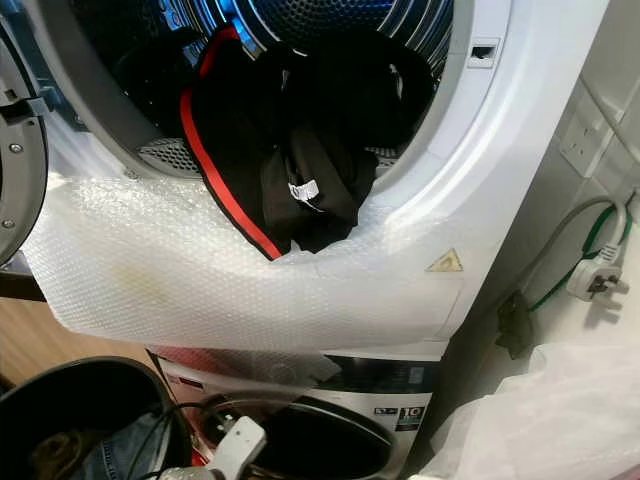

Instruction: Clothes washing

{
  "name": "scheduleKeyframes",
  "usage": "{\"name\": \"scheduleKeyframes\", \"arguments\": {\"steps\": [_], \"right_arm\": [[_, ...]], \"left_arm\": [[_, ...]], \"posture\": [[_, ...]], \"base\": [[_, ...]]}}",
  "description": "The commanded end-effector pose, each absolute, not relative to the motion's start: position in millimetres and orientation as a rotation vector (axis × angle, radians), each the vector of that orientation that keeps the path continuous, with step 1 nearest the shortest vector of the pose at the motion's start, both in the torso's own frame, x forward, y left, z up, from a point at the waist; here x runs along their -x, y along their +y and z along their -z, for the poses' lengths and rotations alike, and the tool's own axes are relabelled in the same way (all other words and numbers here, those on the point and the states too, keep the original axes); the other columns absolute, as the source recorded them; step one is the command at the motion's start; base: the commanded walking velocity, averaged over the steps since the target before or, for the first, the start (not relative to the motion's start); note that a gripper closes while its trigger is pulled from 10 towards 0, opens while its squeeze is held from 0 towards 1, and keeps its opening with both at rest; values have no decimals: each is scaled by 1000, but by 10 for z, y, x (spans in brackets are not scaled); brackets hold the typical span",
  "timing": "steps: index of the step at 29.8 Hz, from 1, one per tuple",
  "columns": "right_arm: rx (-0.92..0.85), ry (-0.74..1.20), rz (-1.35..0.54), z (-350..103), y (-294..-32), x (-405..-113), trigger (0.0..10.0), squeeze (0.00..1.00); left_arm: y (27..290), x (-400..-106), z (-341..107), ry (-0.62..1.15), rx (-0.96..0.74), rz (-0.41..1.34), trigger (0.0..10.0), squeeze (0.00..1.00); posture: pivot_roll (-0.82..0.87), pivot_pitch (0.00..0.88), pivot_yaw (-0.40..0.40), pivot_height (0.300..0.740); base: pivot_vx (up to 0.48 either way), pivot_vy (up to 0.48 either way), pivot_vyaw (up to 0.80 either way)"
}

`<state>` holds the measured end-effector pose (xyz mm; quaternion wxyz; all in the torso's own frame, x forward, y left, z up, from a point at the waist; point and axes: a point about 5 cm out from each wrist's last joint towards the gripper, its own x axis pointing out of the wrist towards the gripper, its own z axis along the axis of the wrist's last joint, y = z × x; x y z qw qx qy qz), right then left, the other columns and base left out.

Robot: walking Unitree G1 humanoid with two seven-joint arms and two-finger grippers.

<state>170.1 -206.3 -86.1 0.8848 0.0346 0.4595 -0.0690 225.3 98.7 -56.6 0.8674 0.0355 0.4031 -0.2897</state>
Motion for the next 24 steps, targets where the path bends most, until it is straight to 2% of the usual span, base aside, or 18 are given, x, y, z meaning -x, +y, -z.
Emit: {"name": "scheduleKeyframes", "arguments": {"steps": [1,7,11,19,24], "right_arm": [[-123,832,60,690,-1794,-2106,10000,0],[-108,881,11,742,-1789,-2023,10000,0],[-114,908,74,782,-1817,-1955,10000,0],[-127,960,137,856,-1826,-1817,10000,0],[-113,974,164,879,-1868,-1758,10000,0]], "left_arm": [[1133,-2167,642,883,-38,533,10000,0],[1125,-2038,725,940,-69,535,10000,0],[1125,-1948,774,964,-101,556,10000,0],[1241,-1802,862,1031,-109,501,10000,0],[1319,-1814,866,1026,-102,417,10000,0]], "posture": [[-78,0,-14,740],[-53,0,-28,740],[-48,0,-5,740],[-51,0,20,740],[-37,0,27,740]], "base": [[0,0,0],[0,0,0],[0,0,0],[0,0,0],[0,0,0]]}}
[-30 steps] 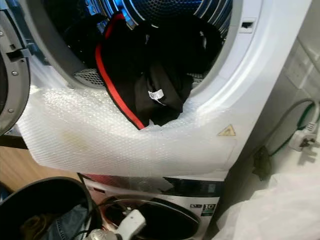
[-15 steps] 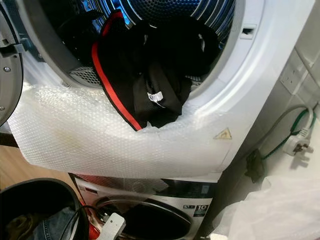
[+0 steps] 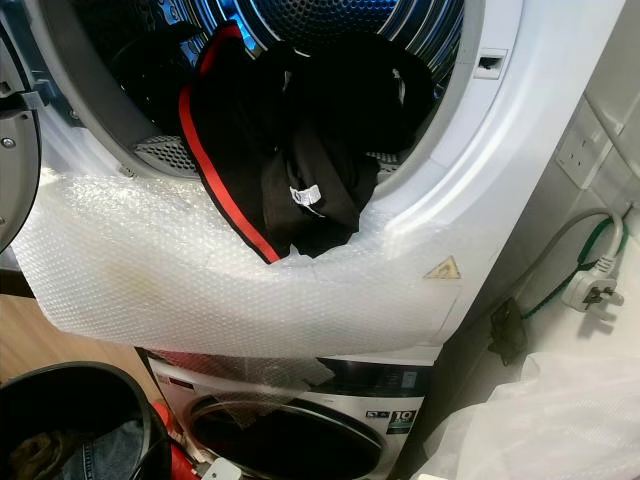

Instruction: Clothes washing

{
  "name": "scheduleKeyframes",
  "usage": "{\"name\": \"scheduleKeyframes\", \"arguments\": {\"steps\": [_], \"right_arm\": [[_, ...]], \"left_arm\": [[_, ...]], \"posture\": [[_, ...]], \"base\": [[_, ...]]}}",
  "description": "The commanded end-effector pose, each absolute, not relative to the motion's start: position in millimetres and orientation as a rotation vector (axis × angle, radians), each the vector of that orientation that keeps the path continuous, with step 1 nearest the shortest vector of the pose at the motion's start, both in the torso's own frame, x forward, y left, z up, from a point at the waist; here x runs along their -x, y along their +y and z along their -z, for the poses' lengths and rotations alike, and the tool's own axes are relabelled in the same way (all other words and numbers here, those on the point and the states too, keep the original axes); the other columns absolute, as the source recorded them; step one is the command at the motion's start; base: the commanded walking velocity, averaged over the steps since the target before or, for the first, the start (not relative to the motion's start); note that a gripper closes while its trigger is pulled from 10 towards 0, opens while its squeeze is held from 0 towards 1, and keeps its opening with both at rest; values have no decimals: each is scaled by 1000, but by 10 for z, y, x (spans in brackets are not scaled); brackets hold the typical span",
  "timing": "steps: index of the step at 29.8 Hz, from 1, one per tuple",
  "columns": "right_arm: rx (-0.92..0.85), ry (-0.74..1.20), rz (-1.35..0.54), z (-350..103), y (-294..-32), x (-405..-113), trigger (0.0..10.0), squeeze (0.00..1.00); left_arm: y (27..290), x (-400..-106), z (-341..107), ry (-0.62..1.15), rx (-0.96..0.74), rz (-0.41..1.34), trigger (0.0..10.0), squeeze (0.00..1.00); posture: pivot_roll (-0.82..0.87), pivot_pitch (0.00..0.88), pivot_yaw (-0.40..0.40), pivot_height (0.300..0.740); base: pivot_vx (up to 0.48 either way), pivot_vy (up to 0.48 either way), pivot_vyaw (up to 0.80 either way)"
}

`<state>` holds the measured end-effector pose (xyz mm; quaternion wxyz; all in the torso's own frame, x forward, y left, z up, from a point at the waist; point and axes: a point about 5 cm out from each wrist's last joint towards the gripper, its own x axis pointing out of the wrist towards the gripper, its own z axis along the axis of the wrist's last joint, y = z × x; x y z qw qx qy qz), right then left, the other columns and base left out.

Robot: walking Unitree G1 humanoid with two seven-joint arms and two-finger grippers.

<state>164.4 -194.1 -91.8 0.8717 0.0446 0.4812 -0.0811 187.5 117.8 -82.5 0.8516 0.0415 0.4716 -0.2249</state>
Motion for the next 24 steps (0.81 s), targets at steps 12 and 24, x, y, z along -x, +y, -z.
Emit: {"name": "scheduleKeyframes", "arguments": {"steps": [12,24], "right_arm": [[-106,955,129,847,-1878,-1821,10000,0],[-121,962,97,862,-1807,-1806,10000,0]], "left_arm": [[1347,-1845,854,1018,-26,345,10000,0],[1416,-1851,852,1017,-31,331,10000,0]], "posture": [[-28,0,11,740],[-21,0,17,740]], "base": [[0,0,0],[0,0,0]]}}
